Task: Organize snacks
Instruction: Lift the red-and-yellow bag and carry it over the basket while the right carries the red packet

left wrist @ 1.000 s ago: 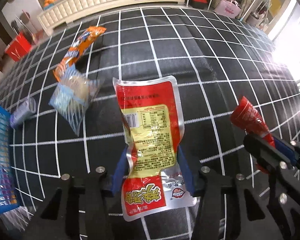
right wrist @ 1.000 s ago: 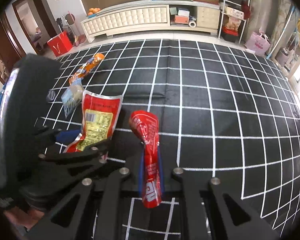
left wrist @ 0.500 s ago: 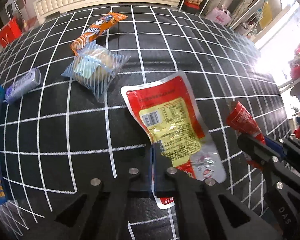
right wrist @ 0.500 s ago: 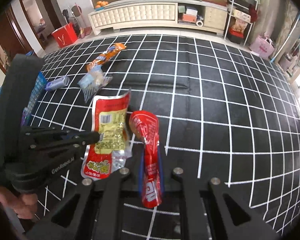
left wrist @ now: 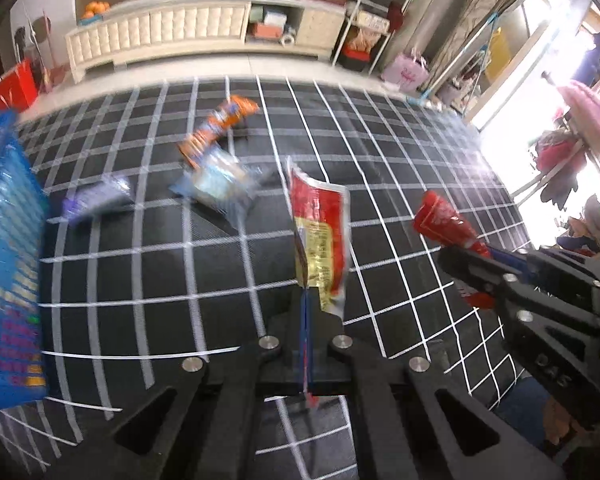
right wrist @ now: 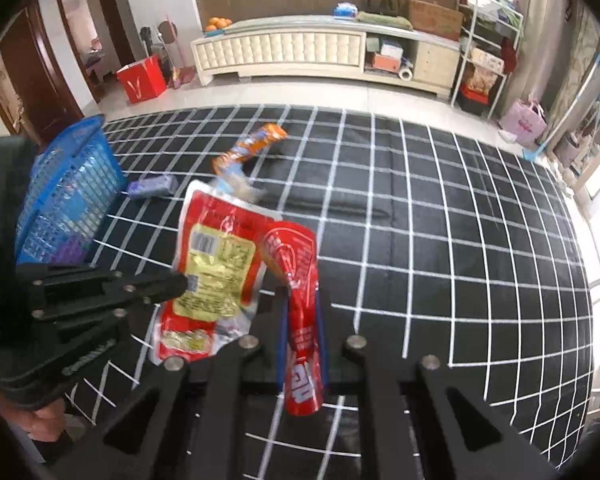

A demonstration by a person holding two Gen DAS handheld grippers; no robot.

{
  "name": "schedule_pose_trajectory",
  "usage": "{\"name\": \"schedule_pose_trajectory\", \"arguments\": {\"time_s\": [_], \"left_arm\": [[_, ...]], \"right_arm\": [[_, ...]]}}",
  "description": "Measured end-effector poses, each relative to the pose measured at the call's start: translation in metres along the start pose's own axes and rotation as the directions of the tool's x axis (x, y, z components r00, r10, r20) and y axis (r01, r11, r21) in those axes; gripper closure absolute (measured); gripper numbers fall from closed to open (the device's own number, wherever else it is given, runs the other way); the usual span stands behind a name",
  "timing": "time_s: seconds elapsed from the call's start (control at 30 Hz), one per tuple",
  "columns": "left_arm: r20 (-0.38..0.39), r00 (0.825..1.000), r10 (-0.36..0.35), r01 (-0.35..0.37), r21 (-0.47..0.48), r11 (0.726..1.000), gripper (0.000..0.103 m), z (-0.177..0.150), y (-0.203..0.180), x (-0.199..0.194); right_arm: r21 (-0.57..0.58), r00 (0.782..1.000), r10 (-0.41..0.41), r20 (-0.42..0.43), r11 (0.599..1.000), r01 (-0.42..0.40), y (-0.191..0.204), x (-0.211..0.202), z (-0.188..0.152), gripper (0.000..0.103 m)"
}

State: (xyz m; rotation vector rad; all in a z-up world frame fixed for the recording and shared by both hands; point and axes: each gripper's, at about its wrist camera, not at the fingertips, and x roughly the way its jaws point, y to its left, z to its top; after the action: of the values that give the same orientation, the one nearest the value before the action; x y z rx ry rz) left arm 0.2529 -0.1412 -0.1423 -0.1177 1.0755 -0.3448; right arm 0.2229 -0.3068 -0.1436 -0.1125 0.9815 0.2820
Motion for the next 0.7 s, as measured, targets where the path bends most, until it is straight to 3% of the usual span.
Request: {"name": "schedule_pose_trajectory", "arguments": {"time_s": [0.37, 0.7], "left_arm": [[0.151, 0.986, 0.068, -0.065, -0.022, 0.998, 0.103, 0.014, 0.059, -0.106], [0.203, 0.970, 0.136, -0.118, -0.099, 0.988, 0.103, 0.002, 0.135, -0.167]], "right_arm": [[-0.092, 0.993, 0.091, 0.078, 0.992, -0.084, 0.079, -0.030, 0.034, 0.087], [-0.201, 0.981, 0.162, 0.107, 0.970, -0.138, 0.163, -0.037, 0.060, 0.087]]}}
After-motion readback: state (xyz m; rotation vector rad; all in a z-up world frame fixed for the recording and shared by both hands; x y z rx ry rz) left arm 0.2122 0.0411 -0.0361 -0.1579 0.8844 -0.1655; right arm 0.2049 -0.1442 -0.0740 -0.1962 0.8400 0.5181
